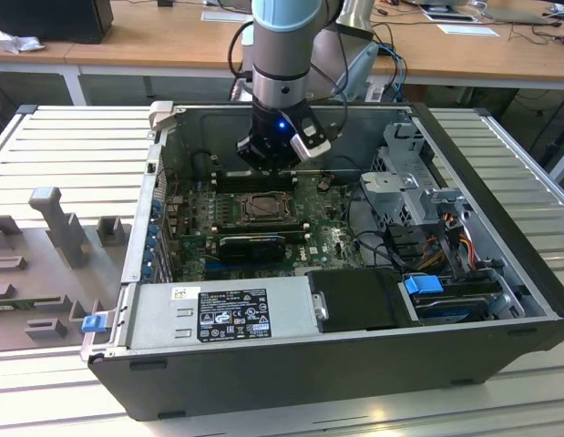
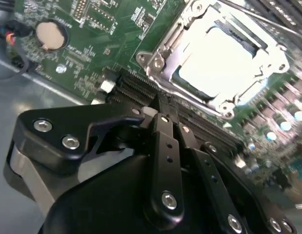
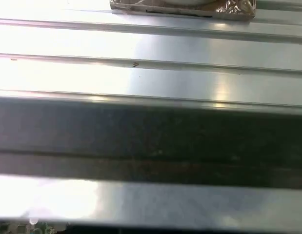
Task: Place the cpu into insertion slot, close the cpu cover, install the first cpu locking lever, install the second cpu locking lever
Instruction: 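Install the first cpu locking lever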
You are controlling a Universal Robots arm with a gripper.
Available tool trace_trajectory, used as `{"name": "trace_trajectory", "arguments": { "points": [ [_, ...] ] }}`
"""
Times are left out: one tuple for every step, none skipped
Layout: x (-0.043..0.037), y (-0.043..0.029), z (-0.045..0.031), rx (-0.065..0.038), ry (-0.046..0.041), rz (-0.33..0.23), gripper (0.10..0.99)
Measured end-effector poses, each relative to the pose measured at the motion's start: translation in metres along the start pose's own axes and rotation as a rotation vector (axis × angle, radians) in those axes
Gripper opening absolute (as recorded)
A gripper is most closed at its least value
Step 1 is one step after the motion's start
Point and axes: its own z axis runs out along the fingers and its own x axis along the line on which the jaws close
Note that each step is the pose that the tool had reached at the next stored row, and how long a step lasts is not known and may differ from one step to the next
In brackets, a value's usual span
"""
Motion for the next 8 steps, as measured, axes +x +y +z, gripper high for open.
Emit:
{"name": "trace_trajectory", "arguments": {
  "points": [
    [-0.0001,0.0002,-0.0029,0.000,-0.0001,0.000,0.106],
    [0.0000,-0.0010,-0.0030,0.000,0.0000,0.000,0.106],
    [0.0001,-0.0022,-0.0032,0.000,0.0001,0.000,0.106],
    [0.0001,-0.0028,-0.0033,0.000,0.0000,0.000,0.106],
    [0.0001,-0.0034,-0.0033,0.000,0.0000,0.000,0.106],
    [0.0002,-0.0039,-0.0034,0.000,0.0000,0.000,0.106],
    [0.0002,-0.0045,-0.0035,0.000,0.0001,0.000,0.106],
    [0.0002,-0.0049,-0.0035,0.000,0.0000,0.000,0.106]
  ]
}}
